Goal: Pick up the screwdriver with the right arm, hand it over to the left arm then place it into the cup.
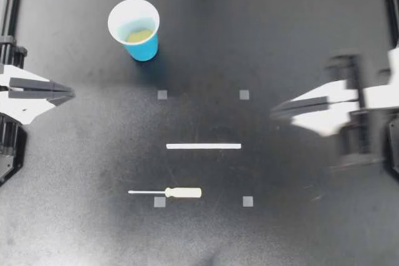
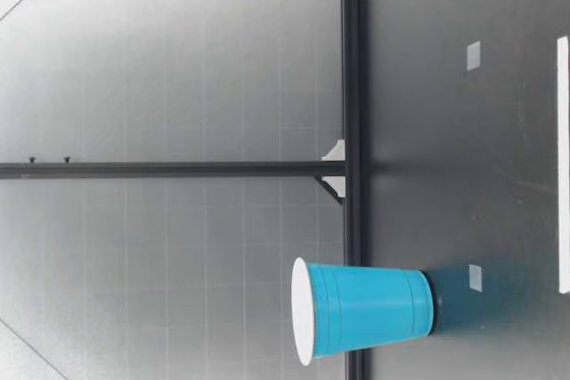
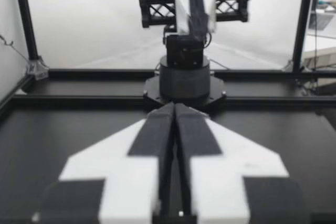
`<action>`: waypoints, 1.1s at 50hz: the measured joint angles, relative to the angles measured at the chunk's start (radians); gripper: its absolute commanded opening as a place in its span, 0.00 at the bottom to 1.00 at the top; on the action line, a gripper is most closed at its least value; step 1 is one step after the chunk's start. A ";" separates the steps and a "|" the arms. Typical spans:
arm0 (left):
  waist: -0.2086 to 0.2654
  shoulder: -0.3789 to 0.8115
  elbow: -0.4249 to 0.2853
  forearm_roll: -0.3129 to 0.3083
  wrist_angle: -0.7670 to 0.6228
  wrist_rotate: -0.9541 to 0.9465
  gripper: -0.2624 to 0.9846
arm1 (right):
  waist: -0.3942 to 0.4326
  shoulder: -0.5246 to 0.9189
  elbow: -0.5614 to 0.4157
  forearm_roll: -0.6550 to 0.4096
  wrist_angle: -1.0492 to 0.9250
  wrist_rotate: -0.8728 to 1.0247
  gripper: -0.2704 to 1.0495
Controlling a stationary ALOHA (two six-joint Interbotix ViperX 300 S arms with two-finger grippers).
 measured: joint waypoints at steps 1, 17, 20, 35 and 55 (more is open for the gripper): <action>0.002 -0.002 0.002 0.000 0.002 0.000 0.31 | 0.006 0.028 -0.018 0.002 0.011 0.008 0.23; 0.002 0.000 0.017 0.000 0.000 0.003 0.31 | 0.049 0.347 -0.288 0.002 0.307 0.114 0.29; 0.002 0.000 0.021 0.000 0.000 0.005 0.31 | 0.049 0.396 -0.333 0.002 0.356 0.123 0.33; 0.002 -0.005 0.038 0.000 0.000 0.008 0.31 | 0.063 0.607 -0.499 0.000 0.449 0.130 0.59; 0.002 -0.015 0.054 0.000 0.000 0.011 0.31 | 0.095 0.854 -0.802 0.002 0.851 0.133 0.65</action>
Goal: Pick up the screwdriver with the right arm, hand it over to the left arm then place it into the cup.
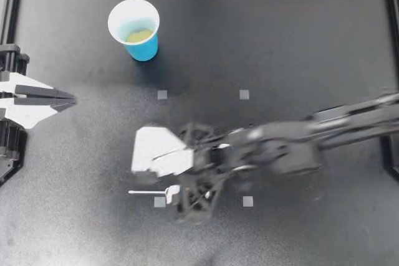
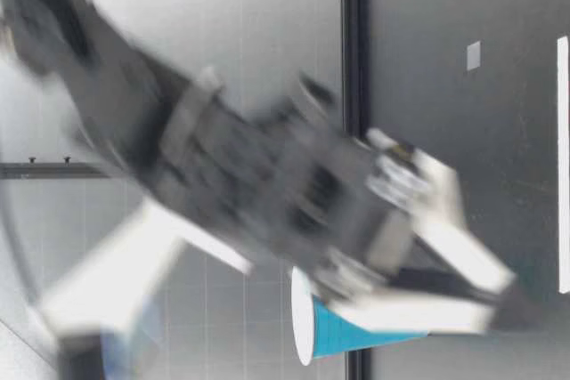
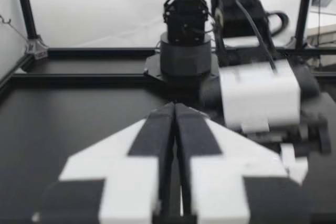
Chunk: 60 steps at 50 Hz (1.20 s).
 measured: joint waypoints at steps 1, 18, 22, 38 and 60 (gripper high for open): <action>0.000 0.000 0.000 0.000 0.002 0.000 0.31 | 0.003 0.017 -0.018 0.000 0.020 -0.002 0.65; 0.000 -0.012 0.015 0.000 0.000 -0.002 0.31 | 0.011 0.107 -0.075 -0.005 0.077 -0.003 0.64; 0.000 -0.014 0.015 0.000 0.000 -0.002 0.31 | 0.011 0.117 -0.075 -0.005 0.077 -0.003 0.65; -0.002 -0.015 0.017 0.000 0.002 -0.002 0.31 | 0.011 0.138 -0.077 -0.005 0.060 -0.002 0.64; 0.000 -0.015 0.017 0.000 0.000 -0.005 0.31 | 0.018 0.163 -0.078 -0.008 0.054 -0.002 0.47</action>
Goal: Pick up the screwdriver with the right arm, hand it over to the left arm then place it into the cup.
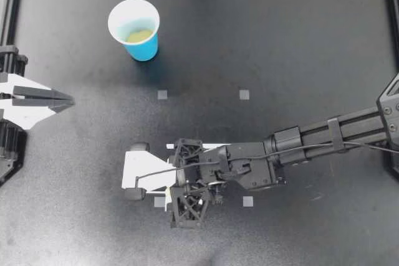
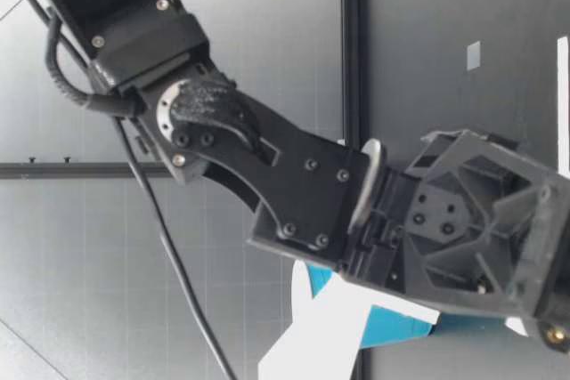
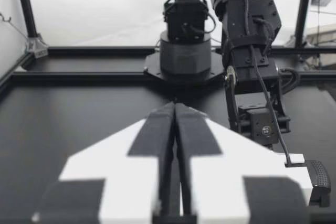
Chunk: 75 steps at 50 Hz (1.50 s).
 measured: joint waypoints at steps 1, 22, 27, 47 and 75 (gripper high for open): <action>-0.002 0.000 -0.002 0.000 0.000 0.000 0.32 | 0.000 -0.002 0.000 0.000 0.000 0.000 0.46; -0.002 0.017 0.029 0.000 -0.054 -0.003 0.71 | 0.003 -0.031 0.044 -0.003 -0.040 0.003 0.23; 0.000 0.044 0.040 0.000 -0.083 -0.003 0.79 | 0.006 -0.086 0.112 -0.003 -0.130 0.008 0.23; 0.000 0.193 0.063 0.000 -0.305 -0.017 0.79 | -0.021 -0.353 0.486 0.003 -0.887 0.083 0.23; 0.000 0.275 0.038 0.029 -0.388 -0.101 0.79 | -0.149 -0.373 0.526 0.008 -1.275 -0.020 0.23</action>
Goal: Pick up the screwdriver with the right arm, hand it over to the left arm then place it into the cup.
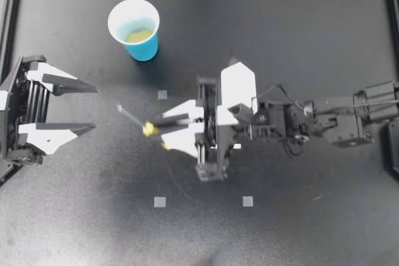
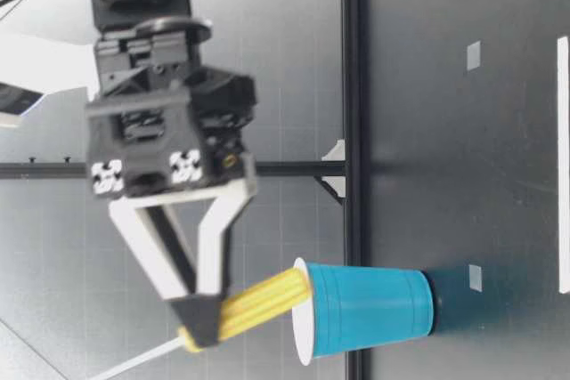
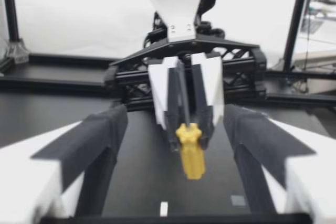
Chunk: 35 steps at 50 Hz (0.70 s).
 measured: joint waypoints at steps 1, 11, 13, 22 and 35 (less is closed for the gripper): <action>0.000 0.002 -0.003 0.002 -0.002 0.000 0.79 | 0.000 0.000 -0.005 0.000 0.000 -0.003 0.23; 0.000 0.054 -0.028 0.005 -0.032 -0.005 0.79 | -0.009 0.021 -0.060 0.000 -0.002 -0.028 0.23; 0.000 0.069 -0.032 0.005 -0.043 -0.005 0.79 | -0.009 0.028 -0.069 0.000 -0.002 -0.026 0.23; 0.000 0.133 -0.063 0.005 -0.103 -0.006 0.78 | -0.008 0.044 -0.094 0.000 -0.002 -0.034 0.23; 0.000 0.173 -0.077 0.005 -0.149 -0.006 0.62 | -0.009 0.044 -0.095 0.000 -0.002 -0.032 0.23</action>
